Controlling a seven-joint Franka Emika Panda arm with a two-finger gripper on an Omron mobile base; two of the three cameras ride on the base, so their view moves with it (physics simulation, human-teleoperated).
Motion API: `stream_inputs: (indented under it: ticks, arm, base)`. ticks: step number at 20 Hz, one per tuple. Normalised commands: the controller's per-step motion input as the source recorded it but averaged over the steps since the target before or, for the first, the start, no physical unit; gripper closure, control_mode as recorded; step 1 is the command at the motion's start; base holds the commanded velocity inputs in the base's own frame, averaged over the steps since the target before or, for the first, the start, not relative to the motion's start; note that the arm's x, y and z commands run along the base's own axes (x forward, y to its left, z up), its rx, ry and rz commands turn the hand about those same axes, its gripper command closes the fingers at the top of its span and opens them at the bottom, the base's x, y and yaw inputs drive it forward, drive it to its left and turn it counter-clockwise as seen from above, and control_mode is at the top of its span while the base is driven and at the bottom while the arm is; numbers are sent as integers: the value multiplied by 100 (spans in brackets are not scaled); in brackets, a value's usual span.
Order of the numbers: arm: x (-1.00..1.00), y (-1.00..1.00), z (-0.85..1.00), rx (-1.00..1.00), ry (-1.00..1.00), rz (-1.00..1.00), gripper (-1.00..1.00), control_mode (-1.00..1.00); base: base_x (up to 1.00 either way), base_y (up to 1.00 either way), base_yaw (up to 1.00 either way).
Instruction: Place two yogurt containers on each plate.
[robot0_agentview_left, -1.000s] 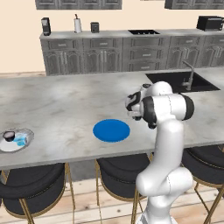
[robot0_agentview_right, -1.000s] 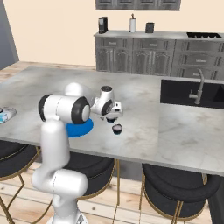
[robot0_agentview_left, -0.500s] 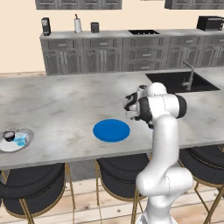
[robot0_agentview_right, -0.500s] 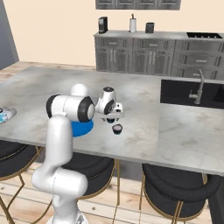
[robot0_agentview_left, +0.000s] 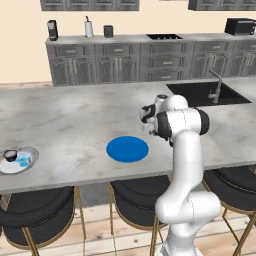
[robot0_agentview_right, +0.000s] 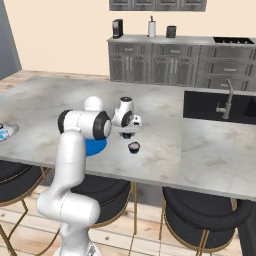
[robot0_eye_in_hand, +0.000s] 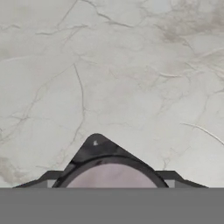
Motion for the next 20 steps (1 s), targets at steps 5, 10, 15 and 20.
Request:
stream_inputs:
  ticks: [5, 10, 15, 20]
  arm:
    - [-34, 0, 1, 1, -1, 0, 100, -100]
    - [-98, 37, 33, 10, -11, 0, 100, -100]
    - [-95, 95, 9, 5, -26, -1, 100, -100]
    - [-41, 99, 28, 0, -25, -3, 100, -100]
  base:
    - [0, 0, 0]
    - [0, 0, 0]
    - [0, 0, 0]
    - [0, 0, 0]
